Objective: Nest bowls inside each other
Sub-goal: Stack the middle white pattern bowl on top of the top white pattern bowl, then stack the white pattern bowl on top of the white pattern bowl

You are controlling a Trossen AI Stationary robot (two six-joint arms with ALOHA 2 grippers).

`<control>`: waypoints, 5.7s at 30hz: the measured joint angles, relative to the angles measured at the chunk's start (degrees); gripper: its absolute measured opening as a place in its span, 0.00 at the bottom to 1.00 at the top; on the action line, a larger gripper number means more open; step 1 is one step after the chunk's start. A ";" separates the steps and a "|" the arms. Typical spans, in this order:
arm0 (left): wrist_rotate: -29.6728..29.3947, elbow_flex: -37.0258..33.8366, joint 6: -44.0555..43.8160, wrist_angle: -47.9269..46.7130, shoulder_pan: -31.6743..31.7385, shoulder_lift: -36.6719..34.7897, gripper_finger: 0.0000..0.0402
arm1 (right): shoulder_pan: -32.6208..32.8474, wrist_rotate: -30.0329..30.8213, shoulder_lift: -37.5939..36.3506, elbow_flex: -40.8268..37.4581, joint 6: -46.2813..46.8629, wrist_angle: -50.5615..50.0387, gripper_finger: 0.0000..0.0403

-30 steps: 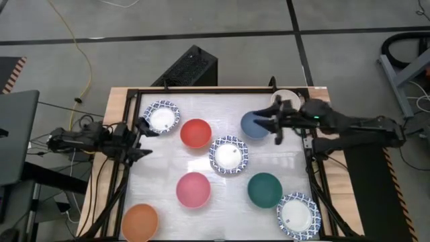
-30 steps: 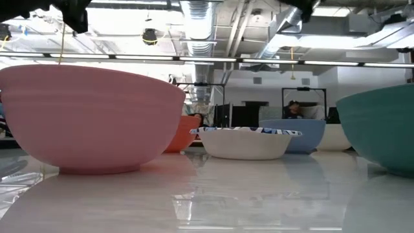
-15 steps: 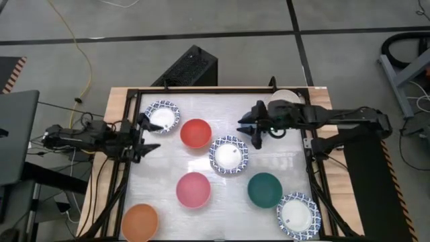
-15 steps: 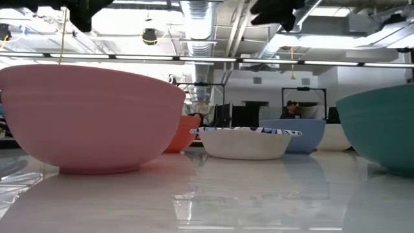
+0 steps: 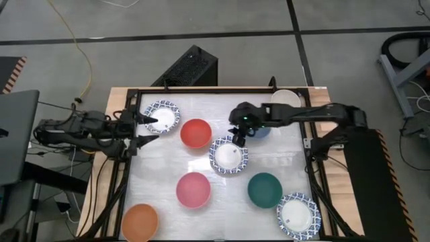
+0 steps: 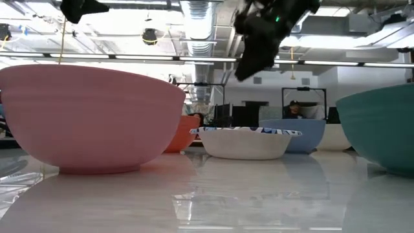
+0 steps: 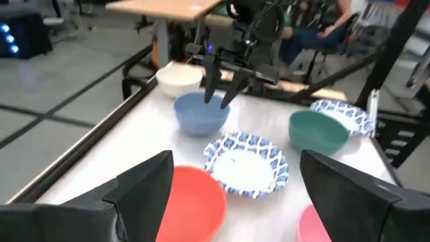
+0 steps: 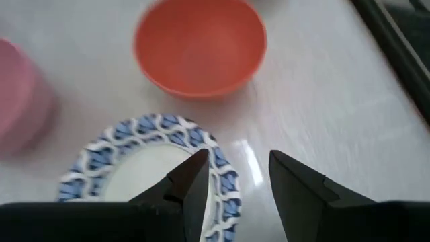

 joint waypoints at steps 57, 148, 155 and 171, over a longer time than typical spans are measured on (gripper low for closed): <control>-11.99 1.44 -3.29 -17.84 0.02 -0.26 0.78 | -2.84 -14.85 23.26 30.49 -5.33 -35.81 0.01; -16.10 1.23 -10.78 -32.70 0.01 -2.93 0.78 | -11.70 -23.52 39.46 66.54 4.32 -41.94 0.43; -16.08 1.23 -10.80 -32.84 0.00 -2.93 0.78 | 1.16 -3.31 27.15 62.27 10.55 -59.08 0.41; -13.56 1.23 -11.41 -32.75 0.00 -2.95 0.78 | 40.89 7.82 -3.20 18.47 71.49 -59.39 0.41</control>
